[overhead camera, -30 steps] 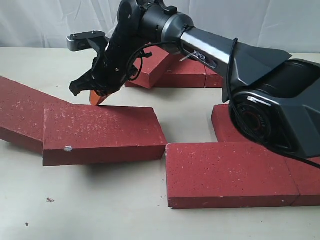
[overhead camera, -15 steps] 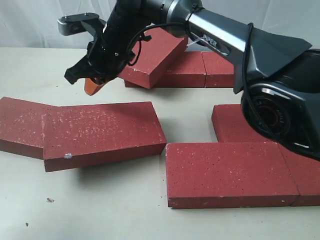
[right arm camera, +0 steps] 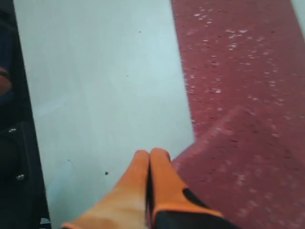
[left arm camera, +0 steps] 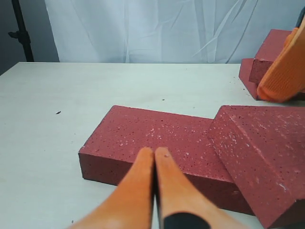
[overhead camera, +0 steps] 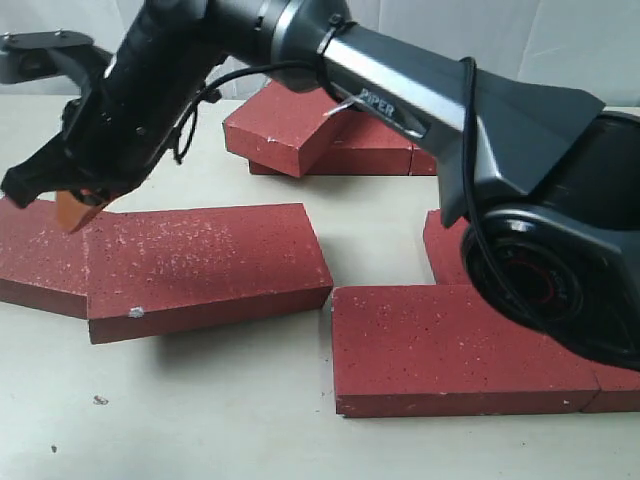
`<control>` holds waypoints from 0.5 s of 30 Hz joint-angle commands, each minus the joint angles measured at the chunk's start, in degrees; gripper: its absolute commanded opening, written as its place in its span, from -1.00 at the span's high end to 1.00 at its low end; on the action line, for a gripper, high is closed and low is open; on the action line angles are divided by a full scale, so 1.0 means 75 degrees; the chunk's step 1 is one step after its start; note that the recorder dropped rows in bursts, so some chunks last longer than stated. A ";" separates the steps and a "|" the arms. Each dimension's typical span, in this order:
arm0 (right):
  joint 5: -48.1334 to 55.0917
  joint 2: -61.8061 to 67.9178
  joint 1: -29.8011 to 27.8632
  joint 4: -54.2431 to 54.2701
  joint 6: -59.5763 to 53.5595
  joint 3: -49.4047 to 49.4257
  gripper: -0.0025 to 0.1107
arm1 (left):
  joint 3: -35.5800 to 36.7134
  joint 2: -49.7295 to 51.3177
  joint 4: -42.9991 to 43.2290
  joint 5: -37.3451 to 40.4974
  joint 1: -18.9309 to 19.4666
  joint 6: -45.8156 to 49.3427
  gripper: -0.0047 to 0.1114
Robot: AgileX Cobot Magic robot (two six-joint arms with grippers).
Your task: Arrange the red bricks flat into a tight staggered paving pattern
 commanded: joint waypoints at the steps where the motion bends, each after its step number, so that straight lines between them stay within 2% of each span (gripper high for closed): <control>1: 0.0063 0.0070 0.0401 0.0019 -0.0059 -0.0037 0.97 | 0.0038 -0.0036 0.0024 -0.0019 -0.0011 0.0000 0.92; 8: 0.0063 0.0488 0.0694 -0.0588 0.0130 -0.0024 0.97 | 0.0038 -0.0036 0.0024 -0.0019 -0.0011 0.0000 0.92; 15: 0.0063 0.0515 0.0676 -0.2600 0.0964 -0.0024 0.97 | 0.0038 -0.0036 0.0024 -0.0019 -0.0011 0.0000 0.92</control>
